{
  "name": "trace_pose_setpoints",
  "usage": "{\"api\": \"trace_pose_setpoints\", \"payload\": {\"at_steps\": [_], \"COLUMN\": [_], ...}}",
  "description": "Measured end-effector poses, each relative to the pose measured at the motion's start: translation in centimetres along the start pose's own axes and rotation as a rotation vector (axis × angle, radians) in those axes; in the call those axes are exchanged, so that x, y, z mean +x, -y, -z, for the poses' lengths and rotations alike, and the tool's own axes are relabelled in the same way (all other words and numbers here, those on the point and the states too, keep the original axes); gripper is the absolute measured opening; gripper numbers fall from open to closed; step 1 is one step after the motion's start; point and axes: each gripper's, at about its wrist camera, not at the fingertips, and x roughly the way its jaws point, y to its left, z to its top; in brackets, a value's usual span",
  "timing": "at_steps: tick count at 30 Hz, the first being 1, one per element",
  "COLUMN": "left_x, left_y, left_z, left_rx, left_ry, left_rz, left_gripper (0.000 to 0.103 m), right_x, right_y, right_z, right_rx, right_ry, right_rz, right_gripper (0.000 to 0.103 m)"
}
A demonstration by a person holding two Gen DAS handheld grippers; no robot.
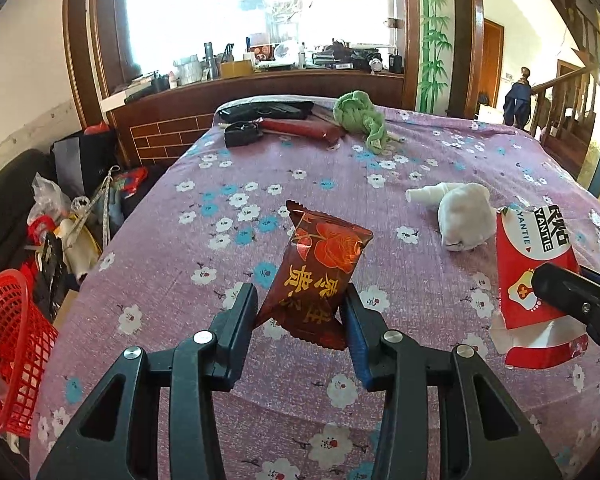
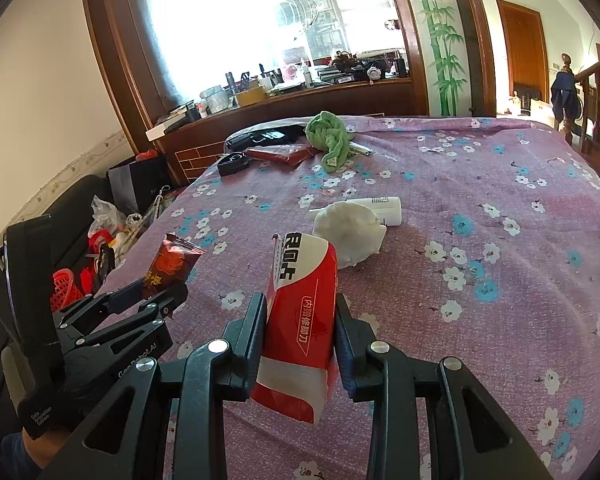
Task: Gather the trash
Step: 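Carry the candy wrapper and tissue pack to the basket and open the left gripper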
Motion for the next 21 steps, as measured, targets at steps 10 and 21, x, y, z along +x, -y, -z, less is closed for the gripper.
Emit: {"api": "trace_pose_setpoints", "payload": {"at_steps": [10, 21], "left_x": [-1.3, -7.3], "left_y": [1.0, -0.4], "left_z": [0.1, 2.5], "left_rx": [0.033, 0.030], "left_ry": [0.058, 0.096], "left_rz": [-0.012, -0.039], "left_gripper": [0.041, 0.041], "right_x": [-0.3, -0.9], "right_y": [0.3, 0.5], "right_z": [-0.3, -0.6], "right_rx": [0.002, 0.039], "right_ry": [0.033, 0.039], "right_rz": [0.040, 0.019], "right_gripper": [0.035, 0.035]}}
